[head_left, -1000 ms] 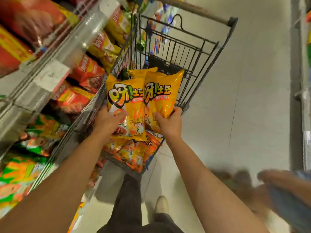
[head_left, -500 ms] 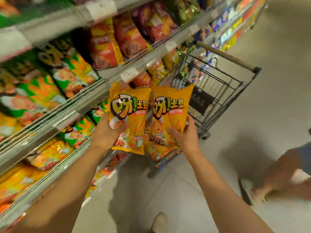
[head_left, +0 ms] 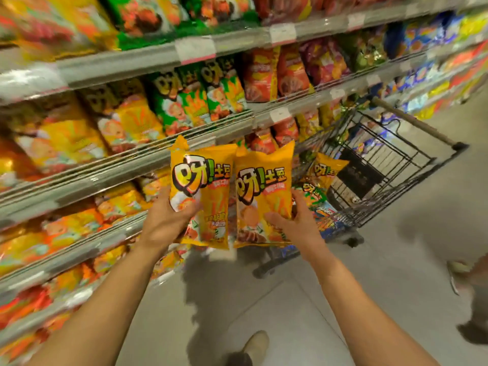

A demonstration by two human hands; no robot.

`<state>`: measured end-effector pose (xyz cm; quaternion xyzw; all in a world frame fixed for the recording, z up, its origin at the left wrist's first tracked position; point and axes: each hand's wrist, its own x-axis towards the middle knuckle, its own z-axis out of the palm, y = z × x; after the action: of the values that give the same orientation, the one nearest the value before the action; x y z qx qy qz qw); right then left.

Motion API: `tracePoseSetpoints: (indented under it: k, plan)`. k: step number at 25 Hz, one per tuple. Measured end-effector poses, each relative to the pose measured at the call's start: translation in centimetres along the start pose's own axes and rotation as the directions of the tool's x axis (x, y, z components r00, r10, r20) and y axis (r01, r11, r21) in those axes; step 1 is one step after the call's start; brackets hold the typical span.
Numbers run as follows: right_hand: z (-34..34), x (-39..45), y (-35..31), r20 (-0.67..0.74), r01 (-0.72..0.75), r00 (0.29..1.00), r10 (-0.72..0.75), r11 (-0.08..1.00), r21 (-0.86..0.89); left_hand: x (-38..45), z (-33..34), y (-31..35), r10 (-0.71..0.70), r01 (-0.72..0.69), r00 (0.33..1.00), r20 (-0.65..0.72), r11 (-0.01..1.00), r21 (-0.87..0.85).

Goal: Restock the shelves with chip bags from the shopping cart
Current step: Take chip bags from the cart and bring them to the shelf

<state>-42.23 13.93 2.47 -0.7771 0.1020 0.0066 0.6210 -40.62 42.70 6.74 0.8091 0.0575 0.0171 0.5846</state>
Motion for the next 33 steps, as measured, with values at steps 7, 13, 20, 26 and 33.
tracePoseSetpoints:
  k: [7, 13, 20, 26, 33]
  plan:
    - [7.1, -10.4, -4.8, 0.197, 0.153, 0.970, -0.140, 0.987, -0.052, -12.5, -11.8, -2.4, -0.092, 0.072, 0.976, -0.199, 0.991, -0.109]
    - [12.5, -13.8, -10.6, 0.314, 0.278, 0.911, -0.265, 0.961, 0.005, -17.1, -19.1, -0.9, -0.039, -0.026, 0.941, -0.337, 0.982, -0.188]
    - [15.7, -15.1, -14.0, 0.380, 0.360, 0.859, -0.342, 0.933, 0.026, -19.6, -23.3, -0.3, -0.013, -0.093, 0.894, -0.447, 0.972, -0.214]
    - [17.4, -14.3, -13.7, 0.416, 0.336, 0.855, -0.309, 0.942, 0.008, -18.8, -24.5, -1.8, -0.035, -0.076, 0.881, -0.471, 0.974, -0.214]
    - [17.9, -8.3, -14.8, 0.396, 0.231, 0.882, -0.258, 0.966, 0.114, -12.8, -24.7, 0.4, 0.007, -0.095, 0.868, -0.496, 0.984, -0.151]
